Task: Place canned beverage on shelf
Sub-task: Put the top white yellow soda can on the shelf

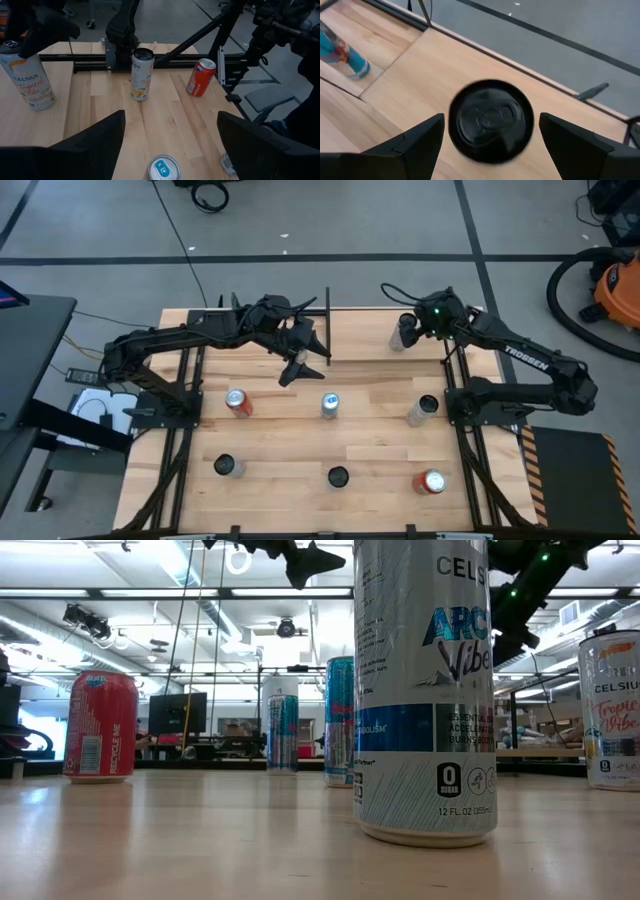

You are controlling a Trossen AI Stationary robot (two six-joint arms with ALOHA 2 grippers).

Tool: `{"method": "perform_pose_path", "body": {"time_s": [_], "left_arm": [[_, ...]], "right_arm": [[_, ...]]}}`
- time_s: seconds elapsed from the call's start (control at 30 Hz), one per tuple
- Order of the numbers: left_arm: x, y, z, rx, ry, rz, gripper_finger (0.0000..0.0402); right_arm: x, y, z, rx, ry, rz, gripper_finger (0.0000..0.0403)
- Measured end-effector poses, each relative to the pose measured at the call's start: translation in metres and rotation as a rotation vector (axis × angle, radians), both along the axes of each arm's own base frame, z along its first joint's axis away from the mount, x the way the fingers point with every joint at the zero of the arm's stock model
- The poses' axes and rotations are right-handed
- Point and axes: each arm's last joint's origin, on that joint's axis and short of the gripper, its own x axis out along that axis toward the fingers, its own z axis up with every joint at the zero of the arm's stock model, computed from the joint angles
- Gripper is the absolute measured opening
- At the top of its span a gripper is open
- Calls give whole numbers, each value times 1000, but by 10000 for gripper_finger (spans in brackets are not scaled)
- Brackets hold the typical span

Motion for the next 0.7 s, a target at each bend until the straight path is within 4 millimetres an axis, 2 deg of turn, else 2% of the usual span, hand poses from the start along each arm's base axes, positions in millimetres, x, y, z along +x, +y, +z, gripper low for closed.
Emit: {"method": "perform_pose_path", "body": {"time_s": [0.27,0.53,0.7], "left_arm": [[0,0,0,-1,0,0,318],[0,0,0,3,-1,-2,318],[0,0,0,3,4,-2,318]], "right_arm": [[1,-1,-1,-3,20,11,328],[0,-3,-1,-31,53,46,253],[-4,-7,-1,-31,59,113,250]]}}
